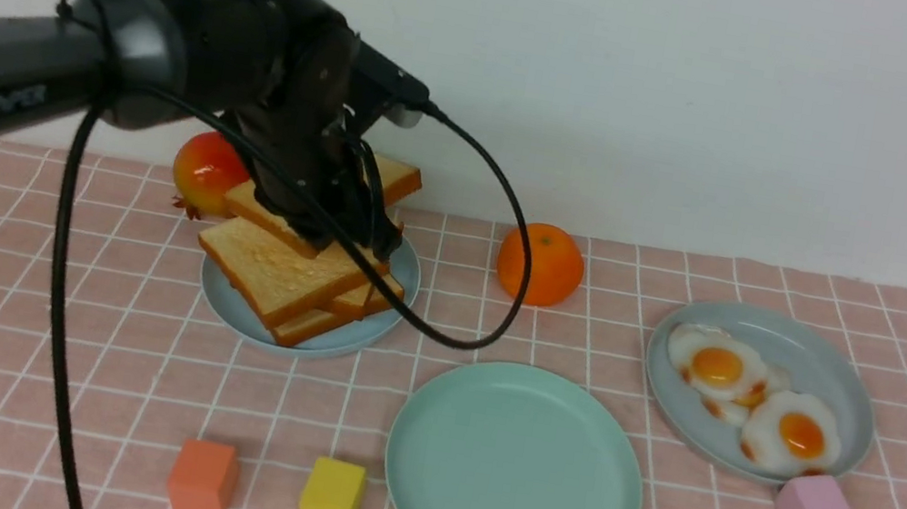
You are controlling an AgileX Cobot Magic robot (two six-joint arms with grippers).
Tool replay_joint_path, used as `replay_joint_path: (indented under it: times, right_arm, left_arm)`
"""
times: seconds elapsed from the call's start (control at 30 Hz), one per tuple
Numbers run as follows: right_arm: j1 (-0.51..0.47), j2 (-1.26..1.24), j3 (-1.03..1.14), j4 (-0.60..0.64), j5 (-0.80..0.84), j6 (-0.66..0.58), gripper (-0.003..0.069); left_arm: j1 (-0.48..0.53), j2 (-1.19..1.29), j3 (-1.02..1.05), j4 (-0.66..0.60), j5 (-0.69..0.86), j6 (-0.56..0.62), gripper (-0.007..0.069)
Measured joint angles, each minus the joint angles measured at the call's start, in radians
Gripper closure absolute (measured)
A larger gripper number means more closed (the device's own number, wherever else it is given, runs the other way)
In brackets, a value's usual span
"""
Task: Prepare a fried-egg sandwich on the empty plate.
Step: Use the left arm to put a slice of bread into the empty plate in the middle
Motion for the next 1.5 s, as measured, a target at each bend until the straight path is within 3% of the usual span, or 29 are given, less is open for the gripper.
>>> replay_joint_path:
  times: [0.37,0.53,0.77,0.87,1.5]
  right_arm:
    - [0.0,0.0,0.0,0.0,0.0,0.0,0.0419]
    - [0.0,0.0,0.0,0.0,0.0,0.0,0.0419]
    - [0.0,0.0,0.0,0.0,0.0,0.0,0.0419]
    - [0.0,0.0,0.0,0.0,0.0,0.0,0.0419]
    - [0.0,0.0,0.0,0.0,0.0,0.0,0.0419]
  left_arm:
    - [-0.005,-0.113,0.017,-0.065,0.098,-0.001,0.0522]
    - [-0.103,-0.232,0.141,-0.069,0.115,-0.022,0.0538]
    - [-0.369,-0.269,0.33,-0.037,0.05,-0.05,0.0538]
    - [-0.427,-0.247,0.337,-0.019,0.003,-0.051,0.0538]
    - [-0.437,-0.134,0.337,-0.077,-0.143,-0.029,0.0539]
